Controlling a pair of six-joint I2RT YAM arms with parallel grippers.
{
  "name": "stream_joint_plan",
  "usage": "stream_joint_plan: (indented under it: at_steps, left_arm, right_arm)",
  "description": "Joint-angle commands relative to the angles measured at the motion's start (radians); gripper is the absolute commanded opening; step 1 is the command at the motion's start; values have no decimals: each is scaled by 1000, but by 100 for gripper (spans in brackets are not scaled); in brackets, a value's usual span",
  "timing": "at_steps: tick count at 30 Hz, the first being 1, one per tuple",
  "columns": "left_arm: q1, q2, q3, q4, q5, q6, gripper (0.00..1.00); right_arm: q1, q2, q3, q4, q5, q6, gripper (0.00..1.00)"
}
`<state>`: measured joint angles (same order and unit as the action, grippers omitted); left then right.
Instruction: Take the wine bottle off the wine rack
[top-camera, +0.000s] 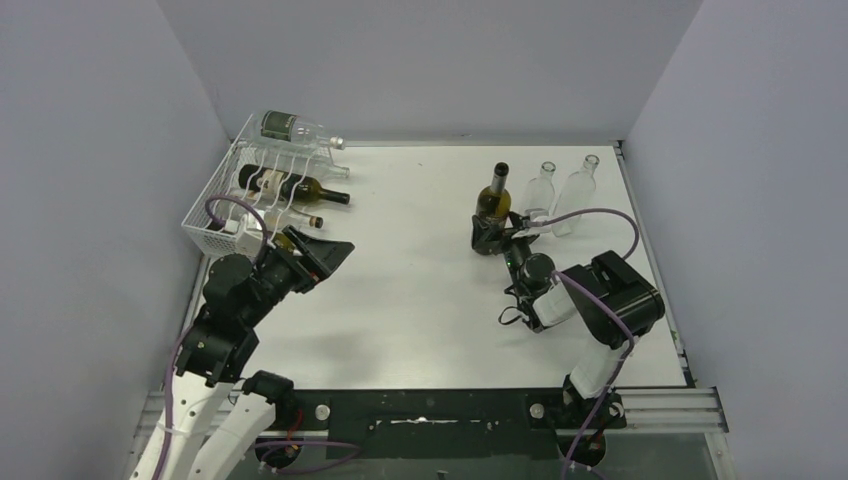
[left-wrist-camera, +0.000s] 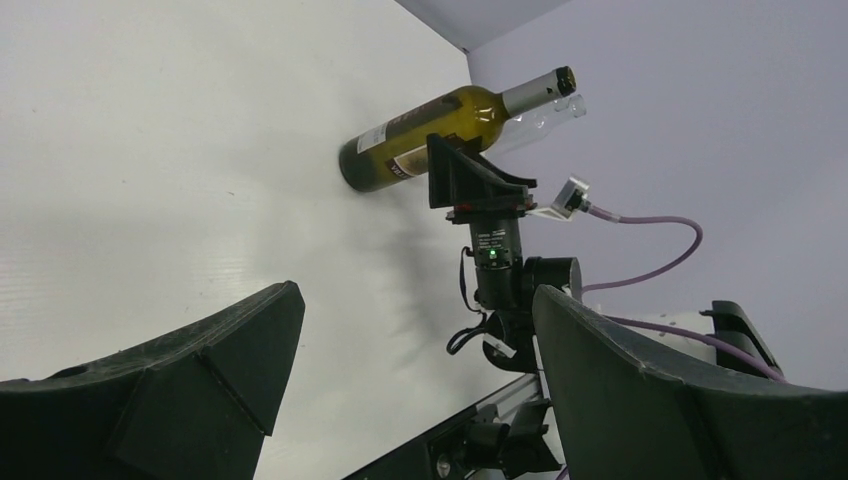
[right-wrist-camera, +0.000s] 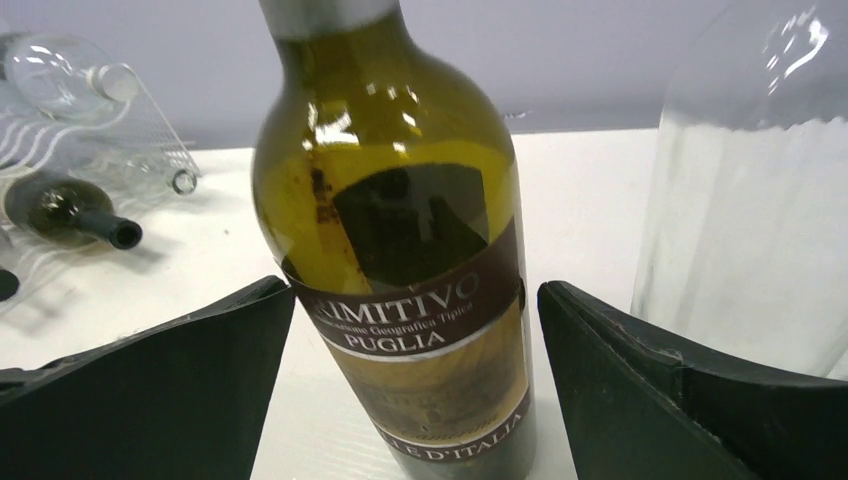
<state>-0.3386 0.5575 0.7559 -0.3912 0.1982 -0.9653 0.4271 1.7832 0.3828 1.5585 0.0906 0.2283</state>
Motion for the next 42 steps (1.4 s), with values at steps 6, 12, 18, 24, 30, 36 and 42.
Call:
stream_joint_plan:
  at_steps: [6, 12, 18, 24, 30, 36, 42]
  left_arm:
    - [1, 31, 4, 68, 4, 10, 87]
    - [1, 81, 24, 54, 3, 36, 87]
    - [1, 111, 50, 25, -13, 93, 87]
    - [4, 182, 99, -77, -68, 179, 88]
    - [16, 299, 152, -148, -118, 264, 91]
    - [105, 426, 181, -245, -212, 221, 96]
    - [352, 441, 68, -113, -41, 145, 89]
  right_arm:
    - [36, -233, -26, -219, 18, 58, 98]
    - [67, -366, -72, -416, 31, 81, 98]
    - [78, -575, -172, -615, 18, 76, 98]
    - [77, -852, -217, -936, -33, 49, 98]
    - [78, -1034, -179, -1177, -109, 63, 98]
    - [76, -1026, -53, -1408, -59, 97, 98]
    - [75, -1047, 25, -1526, 27, 156, 98]
